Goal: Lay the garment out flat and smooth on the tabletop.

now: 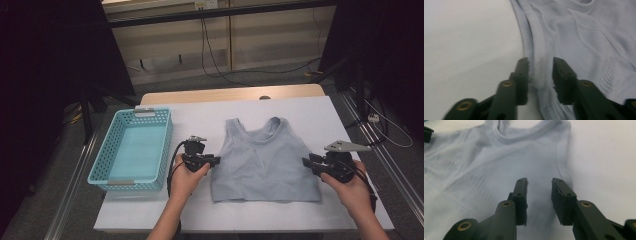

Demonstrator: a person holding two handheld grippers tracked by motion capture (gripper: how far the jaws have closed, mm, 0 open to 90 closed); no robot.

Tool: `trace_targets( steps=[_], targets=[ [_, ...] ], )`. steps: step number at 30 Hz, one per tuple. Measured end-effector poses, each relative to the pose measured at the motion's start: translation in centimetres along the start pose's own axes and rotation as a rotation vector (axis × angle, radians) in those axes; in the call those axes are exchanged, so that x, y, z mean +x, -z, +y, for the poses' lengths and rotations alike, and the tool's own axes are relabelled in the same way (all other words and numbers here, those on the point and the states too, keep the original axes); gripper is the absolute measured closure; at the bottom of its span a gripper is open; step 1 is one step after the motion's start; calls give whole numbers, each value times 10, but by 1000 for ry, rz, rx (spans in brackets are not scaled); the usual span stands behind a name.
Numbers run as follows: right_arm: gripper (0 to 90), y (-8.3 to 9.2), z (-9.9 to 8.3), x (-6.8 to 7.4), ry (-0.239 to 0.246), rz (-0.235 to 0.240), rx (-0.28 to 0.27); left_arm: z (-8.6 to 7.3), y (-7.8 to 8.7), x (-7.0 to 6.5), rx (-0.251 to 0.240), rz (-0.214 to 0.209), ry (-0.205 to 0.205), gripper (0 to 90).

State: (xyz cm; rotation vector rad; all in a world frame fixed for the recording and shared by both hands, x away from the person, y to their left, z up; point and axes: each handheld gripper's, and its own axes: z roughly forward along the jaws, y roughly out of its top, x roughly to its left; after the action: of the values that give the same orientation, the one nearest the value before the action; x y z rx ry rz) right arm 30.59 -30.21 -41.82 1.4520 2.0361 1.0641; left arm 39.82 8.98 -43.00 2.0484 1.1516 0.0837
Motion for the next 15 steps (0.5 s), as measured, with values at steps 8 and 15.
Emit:
trace_targets(
  steps=[8, 15],
  targets=[
    [632, -37, 35, 15, 51, -11, 8, -6, 7, -3, -21, -19, -24, 342],
    [637, -73, 44, 20, 64, -25, 101, -11, 9, -3, -23, -7, -41, 266]
  ],
)
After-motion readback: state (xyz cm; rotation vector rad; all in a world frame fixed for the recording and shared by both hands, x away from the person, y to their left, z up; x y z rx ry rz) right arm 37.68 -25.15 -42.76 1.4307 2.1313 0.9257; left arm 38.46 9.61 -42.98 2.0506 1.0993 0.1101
